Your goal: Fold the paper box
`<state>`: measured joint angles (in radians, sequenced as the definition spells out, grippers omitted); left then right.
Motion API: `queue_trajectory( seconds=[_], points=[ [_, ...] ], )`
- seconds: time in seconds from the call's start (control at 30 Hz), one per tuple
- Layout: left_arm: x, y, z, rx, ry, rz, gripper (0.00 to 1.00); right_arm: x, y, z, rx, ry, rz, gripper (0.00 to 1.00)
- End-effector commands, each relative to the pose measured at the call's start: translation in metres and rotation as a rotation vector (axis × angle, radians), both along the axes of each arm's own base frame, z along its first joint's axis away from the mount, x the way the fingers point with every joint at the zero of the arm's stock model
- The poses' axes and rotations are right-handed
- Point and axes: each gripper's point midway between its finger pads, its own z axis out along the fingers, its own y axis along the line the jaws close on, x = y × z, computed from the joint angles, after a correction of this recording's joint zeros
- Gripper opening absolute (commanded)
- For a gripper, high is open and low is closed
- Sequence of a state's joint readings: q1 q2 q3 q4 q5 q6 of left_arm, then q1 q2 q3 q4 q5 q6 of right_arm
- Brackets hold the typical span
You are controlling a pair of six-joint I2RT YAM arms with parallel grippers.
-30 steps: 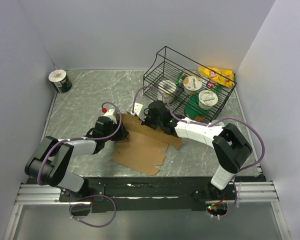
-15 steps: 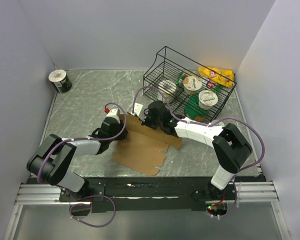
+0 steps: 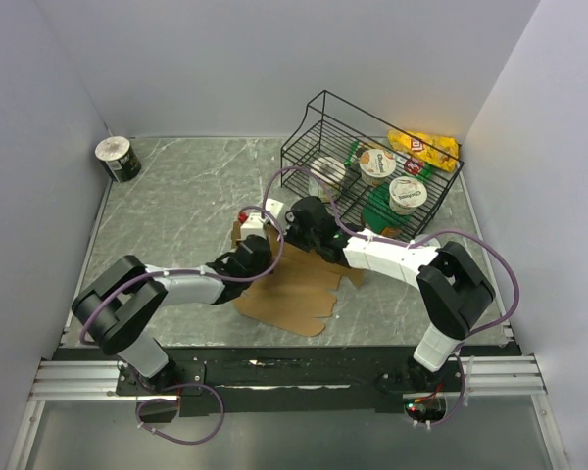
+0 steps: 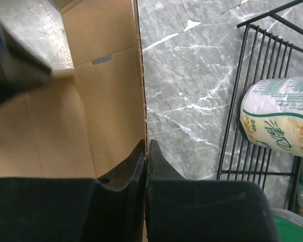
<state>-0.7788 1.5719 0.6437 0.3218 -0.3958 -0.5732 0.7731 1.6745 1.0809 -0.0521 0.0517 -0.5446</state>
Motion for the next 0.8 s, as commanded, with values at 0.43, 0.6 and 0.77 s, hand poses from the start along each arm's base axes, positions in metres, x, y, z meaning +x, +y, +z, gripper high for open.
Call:
queue_trajectory(
  seconds=[0.43, 0.6, 0.77],
  points=[
    [-0.023, -0.02, 0.014, -0.07, 0.032, 0.004, 0.49, -0.004, 0.022, 0.03, 0.132, -0.056, 0.02, 0.0],
    [-0.038, -0.004, 0.037, -0.109, 0.012, -0.029, 0.73, -0.003, 0.019, 0.033, 0.122, -0.093, 0.011, 0.0],
    [-0.06, 0.017, 0.035, -0.154, 0.067, -0.035, 0.79, -0.003, 0.017, 0.041, 0.113, -0.139, -0.01, 0.0]
  ],
)
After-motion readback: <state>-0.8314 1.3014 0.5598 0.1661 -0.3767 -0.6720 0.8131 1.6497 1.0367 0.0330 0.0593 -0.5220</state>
